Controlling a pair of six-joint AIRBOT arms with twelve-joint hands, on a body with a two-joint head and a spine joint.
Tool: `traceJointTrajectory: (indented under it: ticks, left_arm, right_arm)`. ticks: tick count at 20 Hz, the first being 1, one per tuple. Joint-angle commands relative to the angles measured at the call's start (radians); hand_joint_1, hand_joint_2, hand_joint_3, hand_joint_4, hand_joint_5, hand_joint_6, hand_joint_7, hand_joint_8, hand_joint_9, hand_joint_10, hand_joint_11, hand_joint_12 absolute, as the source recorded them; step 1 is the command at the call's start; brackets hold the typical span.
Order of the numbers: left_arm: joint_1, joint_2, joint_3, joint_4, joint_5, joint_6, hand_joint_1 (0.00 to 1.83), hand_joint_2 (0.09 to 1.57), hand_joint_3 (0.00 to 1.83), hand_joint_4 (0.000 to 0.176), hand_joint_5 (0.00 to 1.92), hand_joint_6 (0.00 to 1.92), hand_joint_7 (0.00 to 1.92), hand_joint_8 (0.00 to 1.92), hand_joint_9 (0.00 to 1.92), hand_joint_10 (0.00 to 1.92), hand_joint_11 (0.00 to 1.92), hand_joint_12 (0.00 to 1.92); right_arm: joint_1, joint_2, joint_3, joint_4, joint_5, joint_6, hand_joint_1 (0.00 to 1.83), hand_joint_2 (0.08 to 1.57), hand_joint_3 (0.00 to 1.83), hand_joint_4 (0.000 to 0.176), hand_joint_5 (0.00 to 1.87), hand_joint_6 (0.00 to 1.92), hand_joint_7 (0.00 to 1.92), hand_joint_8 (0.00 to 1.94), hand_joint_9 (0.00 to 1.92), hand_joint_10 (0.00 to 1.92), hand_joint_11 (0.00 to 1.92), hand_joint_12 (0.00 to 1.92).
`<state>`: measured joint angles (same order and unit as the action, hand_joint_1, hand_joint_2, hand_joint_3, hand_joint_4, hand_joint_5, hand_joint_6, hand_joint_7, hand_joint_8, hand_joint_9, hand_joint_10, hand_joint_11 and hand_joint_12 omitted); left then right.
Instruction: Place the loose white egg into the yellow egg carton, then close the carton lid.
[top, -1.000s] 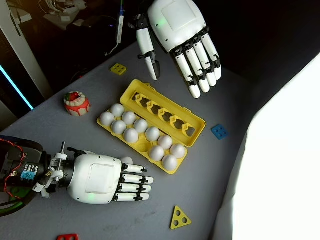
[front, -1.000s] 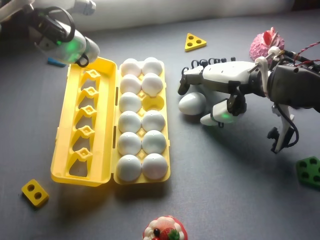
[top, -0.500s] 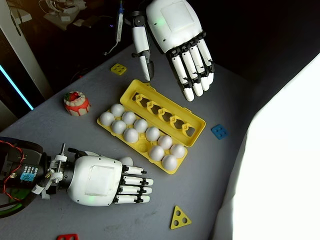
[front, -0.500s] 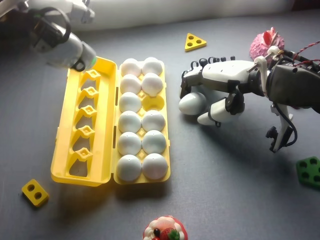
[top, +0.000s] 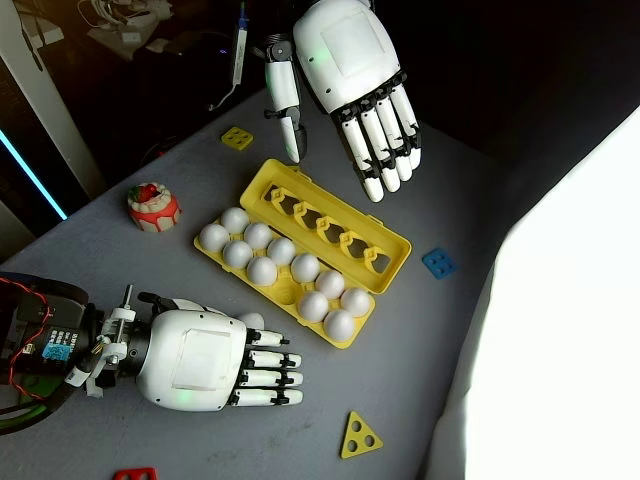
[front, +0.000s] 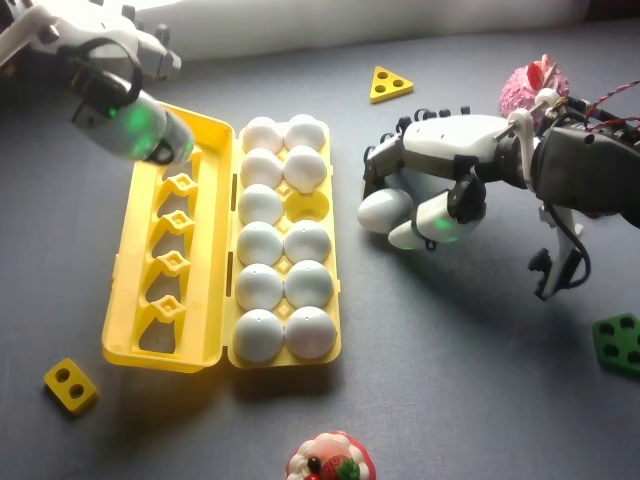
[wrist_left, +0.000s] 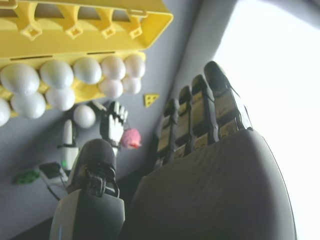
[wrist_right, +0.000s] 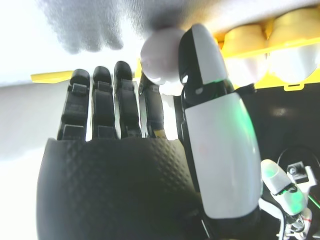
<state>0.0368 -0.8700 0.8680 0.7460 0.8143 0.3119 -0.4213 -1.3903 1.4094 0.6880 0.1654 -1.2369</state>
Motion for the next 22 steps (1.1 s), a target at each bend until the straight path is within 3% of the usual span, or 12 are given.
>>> traceJointTrajectory:
  ticks: [1,9,12,15,18,22]
  left_arm:
    - [-0.004,0.000,-0.003,0.051,-0.041,-0.002,0.25,1.34,0.00,0.000,0.13,0.01,0.14,0.01,0.13,0.01,0.00,0.55]
    - [-0.011,0.001,-0.042,0.020,0.067,0.038,0.19,1.35,0.00,0.000,0.12,0.00,0.11,0.00,0.12,0.00,0.00,0.56]
    - [-0.025,0.000,-0.047,0.018,0.067,0.028,0.14,1.36,0.00,0.000,0.10,0.00,0.10,0.00,0.10,0.00,0.00,0.49]
    - [-0.015,0.000,-0.048,-0.017,0.066,0.015,0.21,1.34,0.00,0.000,0.11,0.01,0.12,0.01,0.12,0.01,0.00,0.52]
    - [-0.003,0.001,-0.049,-0.032,0.055,-0.005,0.16,1.35,0.00,0.000,0.10,0.00,0.11,0.00,0.11,0.00,0.00,0.50]
    - [-0.003,0.000,-0.047,-0.032,0.045,-0.033,0.18,1.35,0.00,0.000,0.09,0.00,0.10,0.00,0.10,0.00,0.00,0.45]
  right_arm:
    - [0.007,0.000,0.001,-0.003,0.072,-0.002,1.13,1.17,0.00,0.000,0.88,1.16,0.56,0.03,0.23,0.09,0.00,0.43]
    - [0.019,0.014,-0.018,-0.003,0.169,0.074,1.12,1.17,0.00,0.000,0.88,1.16,0.56,0.00,0.21,0.06,0.00,0.44]
    - [-0.014,0.027,-0.042,-0.257,0.327,0.341,1.13,1.16,0.00,0.000,0.89,1.14,0.55,0.00,0.22,0.05,0.00,0.44]
    - [-0.022,0.022,-0.059,-0.271,0.412,0.357,1.13,1.15,0.00,0.000,0.91,1.11,0.53,0.00,0.20,0.04,0.00,0.46]
    - [-0.026,0.010,-0.061,-0.271,0.461,0.359,1.13,1.16,0.00,0.000,0.90,1.12,0.52,0.01,0.21,0.04,0.00,0.37]
    - [-0.037,-0.014,-0.061,-0.274,0.473,0.416,1.13,1.15,0.00,0.000,0.91,1.11,0.53,0.00,0.21,0.03,0.00,0.51]
